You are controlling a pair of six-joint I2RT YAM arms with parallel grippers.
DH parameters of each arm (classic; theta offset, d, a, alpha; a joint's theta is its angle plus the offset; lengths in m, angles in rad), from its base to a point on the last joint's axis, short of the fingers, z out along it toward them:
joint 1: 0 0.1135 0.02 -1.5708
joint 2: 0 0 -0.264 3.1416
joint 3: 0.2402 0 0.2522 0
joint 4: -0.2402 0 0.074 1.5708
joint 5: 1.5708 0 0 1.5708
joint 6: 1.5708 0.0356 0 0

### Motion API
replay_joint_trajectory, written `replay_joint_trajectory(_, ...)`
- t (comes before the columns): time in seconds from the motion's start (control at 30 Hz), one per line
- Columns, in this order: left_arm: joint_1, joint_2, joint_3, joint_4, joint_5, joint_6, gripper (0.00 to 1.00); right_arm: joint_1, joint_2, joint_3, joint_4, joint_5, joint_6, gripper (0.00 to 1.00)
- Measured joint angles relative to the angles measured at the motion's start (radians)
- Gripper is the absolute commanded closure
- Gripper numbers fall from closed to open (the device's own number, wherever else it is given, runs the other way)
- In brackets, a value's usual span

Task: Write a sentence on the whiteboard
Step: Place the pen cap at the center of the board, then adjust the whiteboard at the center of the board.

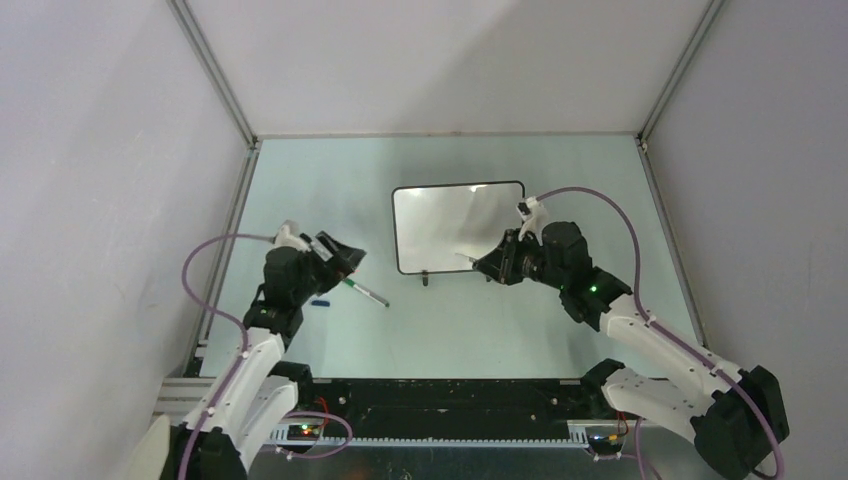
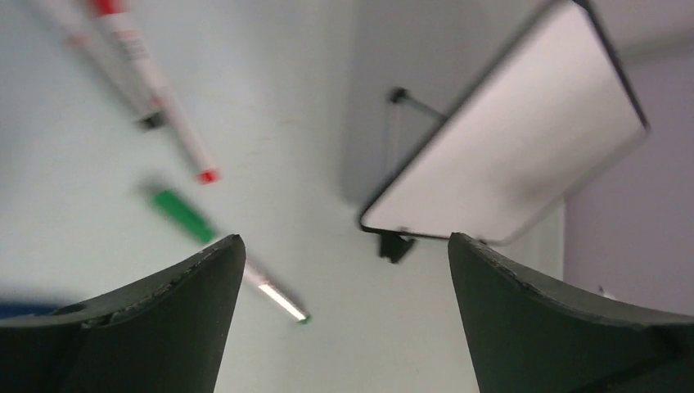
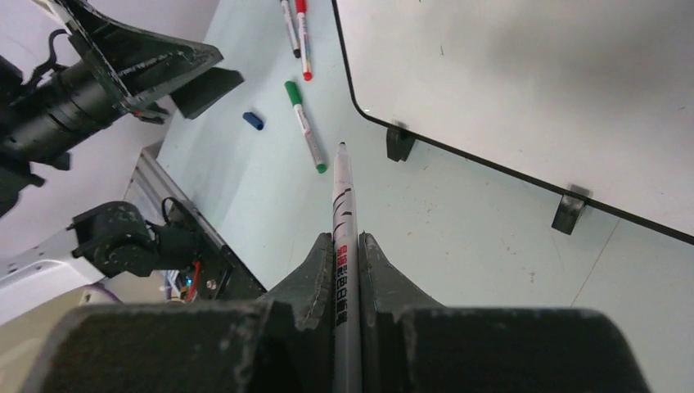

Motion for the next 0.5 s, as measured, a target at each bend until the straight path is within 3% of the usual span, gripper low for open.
replay_joint_trajectory(0.2,-0.191,0.061,-0.051,0.337,0.052,0.108,0.00,-0.099,-0.068,0.000,-0.053,-0.125,-0.002,1.00)
replay_joint_trajectory(0.5,-0.209,0.389,-0.028,0.628,0.082,0.267,0.01,-0.119,-0.257,0.000,-0.124,-0.122,-0.031,1.00)
